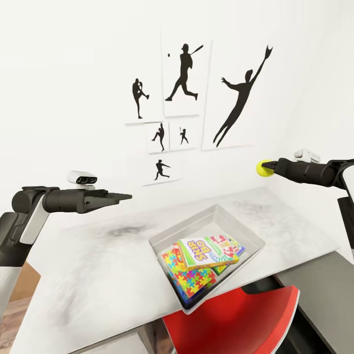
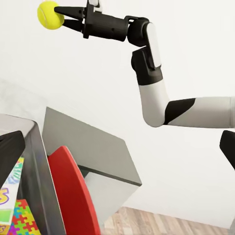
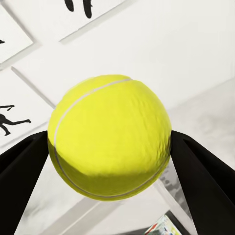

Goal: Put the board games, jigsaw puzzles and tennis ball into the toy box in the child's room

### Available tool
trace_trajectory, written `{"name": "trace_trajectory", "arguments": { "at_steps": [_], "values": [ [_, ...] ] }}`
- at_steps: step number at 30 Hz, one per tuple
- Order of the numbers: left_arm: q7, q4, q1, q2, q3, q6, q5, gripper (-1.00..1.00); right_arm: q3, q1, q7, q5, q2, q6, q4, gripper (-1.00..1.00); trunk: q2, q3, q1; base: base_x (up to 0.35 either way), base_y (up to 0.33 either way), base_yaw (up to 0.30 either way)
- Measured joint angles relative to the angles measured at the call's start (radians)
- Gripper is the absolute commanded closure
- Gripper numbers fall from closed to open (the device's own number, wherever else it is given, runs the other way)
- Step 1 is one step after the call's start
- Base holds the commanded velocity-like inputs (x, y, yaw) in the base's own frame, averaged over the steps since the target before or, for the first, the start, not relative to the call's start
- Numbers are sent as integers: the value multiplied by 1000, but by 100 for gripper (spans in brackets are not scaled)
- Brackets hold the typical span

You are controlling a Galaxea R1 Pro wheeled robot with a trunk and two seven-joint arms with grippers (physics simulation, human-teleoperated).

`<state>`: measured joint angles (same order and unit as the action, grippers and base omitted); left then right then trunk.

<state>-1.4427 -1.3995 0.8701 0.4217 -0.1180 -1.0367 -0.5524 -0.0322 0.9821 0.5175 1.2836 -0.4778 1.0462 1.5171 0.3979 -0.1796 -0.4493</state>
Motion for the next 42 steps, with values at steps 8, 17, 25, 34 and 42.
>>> {"name": "trace_trajectory", "arguments": {
  "at_steps": [8,17,25,34,42],
  "values": [
    [0,0,0,0,-1,0,0,-100,0,0,-1,0,0,0,-1,100,0,13,0,111,58,0],
    [0,0,0,1,-1,0,1,-100,0,0,-1,0,0,0,-1,100,0,21,0,158,52,21],
    [0,0,-1,0,-1,0,1,-100,0,0,0,0,0,0,-2,100,0,21,0,95,41,1],
    [0,0,-2,0,-1,0,3,-100,0,-1,-1,-2,0,0,-5,100,0,21,0,9,4,0],
    [0,0,-2,1,-1,0,3,-100,-1,-3,-1,-5,0,0,-10,100,0,21,0,0,0,0]
  ]
}}
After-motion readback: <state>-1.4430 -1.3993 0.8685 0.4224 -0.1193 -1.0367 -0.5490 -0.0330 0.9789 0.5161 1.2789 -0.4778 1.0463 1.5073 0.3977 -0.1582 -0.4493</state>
